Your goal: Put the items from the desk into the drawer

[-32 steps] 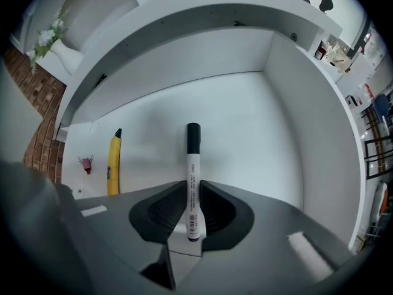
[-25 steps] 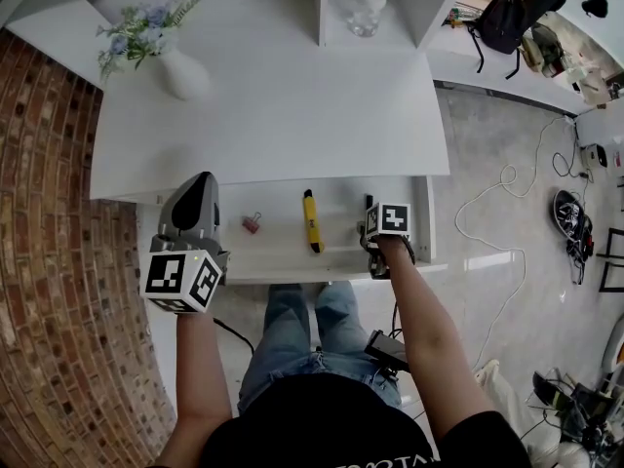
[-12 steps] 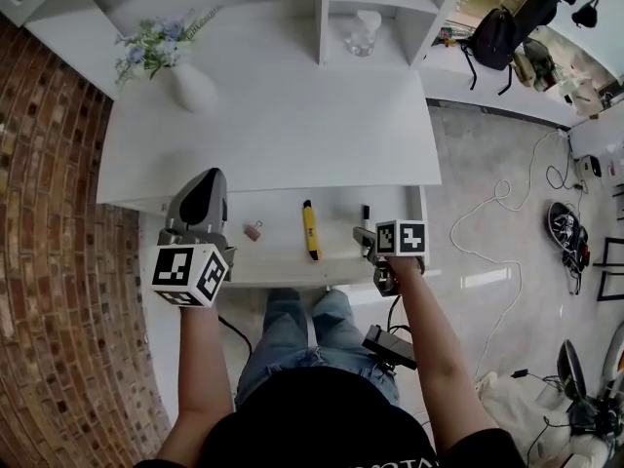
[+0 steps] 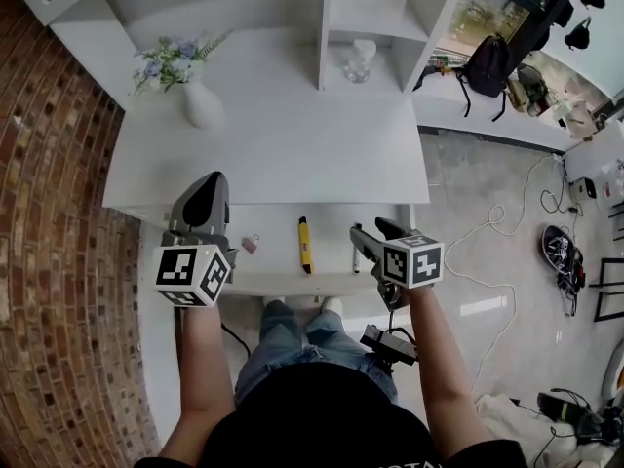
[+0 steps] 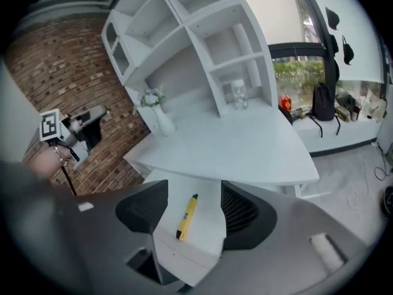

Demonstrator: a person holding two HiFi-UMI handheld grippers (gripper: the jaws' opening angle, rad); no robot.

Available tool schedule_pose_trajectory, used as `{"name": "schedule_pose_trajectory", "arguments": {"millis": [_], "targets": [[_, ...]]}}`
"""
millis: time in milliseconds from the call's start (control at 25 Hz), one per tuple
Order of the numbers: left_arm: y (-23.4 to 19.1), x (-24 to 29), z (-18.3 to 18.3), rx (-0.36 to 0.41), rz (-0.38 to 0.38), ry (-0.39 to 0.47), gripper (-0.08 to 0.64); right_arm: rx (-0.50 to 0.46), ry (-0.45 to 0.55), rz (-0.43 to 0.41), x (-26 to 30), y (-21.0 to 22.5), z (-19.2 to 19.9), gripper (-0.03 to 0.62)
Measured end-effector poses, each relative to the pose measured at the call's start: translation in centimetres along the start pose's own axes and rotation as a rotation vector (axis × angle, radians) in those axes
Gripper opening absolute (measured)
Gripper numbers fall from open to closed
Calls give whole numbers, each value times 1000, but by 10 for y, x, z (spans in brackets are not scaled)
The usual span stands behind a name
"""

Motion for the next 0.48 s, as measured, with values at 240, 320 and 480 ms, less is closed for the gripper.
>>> {"name": "schedule_pose_trajectory", "arguments": {"millis": [240,320,480], "targets": [[-7,-1,-26,21,-18,65,5,-165,254,-9,-42,-41,-62,209],[-10,-1,-34,27,-19,84,4,-134,332,-37,-54,-52,-80,173],[-16,-1,-51,48,-12,121,5,-127,434,-46,-71,-69,-111,88]]}}
Point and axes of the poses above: the fingertips, and each gripper's own axes: x forward along the fingers, y to its right, z out of its underside, the point moved 2 cm from there along -x, backward along the fingers, and after that the axes turned 7 degrees about x, right-handed, at the moved point
